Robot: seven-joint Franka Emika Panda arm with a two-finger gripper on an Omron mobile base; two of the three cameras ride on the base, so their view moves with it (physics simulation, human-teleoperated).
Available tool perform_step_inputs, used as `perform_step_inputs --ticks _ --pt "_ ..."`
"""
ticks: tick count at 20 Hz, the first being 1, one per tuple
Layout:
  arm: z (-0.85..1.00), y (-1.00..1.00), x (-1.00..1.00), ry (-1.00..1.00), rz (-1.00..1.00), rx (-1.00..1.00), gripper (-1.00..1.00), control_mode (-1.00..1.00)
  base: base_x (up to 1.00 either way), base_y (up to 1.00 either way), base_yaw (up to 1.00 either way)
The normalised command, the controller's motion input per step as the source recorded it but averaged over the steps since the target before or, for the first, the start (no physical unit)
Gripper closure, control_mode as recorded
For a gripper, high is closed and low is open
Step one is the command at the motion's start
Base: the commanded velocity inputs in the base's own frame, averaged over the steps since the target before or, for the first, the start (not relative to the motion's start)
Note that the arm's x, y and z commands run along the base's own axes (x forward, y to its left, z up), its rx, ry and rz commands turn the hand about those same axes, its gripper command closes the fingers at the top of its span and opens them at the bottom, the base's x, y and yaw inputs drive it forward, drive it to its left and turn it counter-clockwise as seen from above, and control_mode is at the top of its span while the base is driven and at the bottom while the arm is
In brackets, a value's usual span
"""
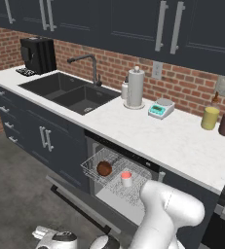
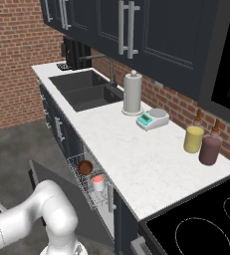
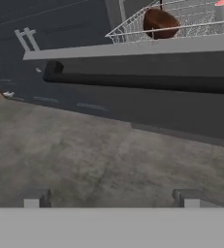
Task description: Pick up the cup and bowl from the counter, place them in the dishwasher, and close the dishwasher door.
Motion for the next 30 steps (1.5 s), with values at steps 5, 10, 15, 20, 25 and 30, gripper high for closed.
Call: perform_step_inputs --ticks 5,10,15,20,25,30 --pt "-0.48 0.17 0.08 -0.11 -0.10 -0.07 -1.00 -1.00 0.00 0.00 0.00" --pt "-0.33 -0.16 0.21 -0.12 -0.01 0.00 -1.00 -1.00 0.00 0.00 0.00" --pt "-0.17 -0.22 0.21 -0.15 0.00 0.00 -1.00 -1.00 0.00 0.00 0.00" --pt "-0.16 -0.25 0.35 -0.10 -0.03 0.00 -1.00 -1.00 0.00 0.00 0.00" --pt "-0.31 -0.08 0.37 -0.08 -0.09 0.00 -1.00 -1.00 0.00 0.00 0.00" --pt "-0.45 0.00 0.33 -0.07 -0.13 0.00 -1.00 -1.00 0.00 0.00 0.00"
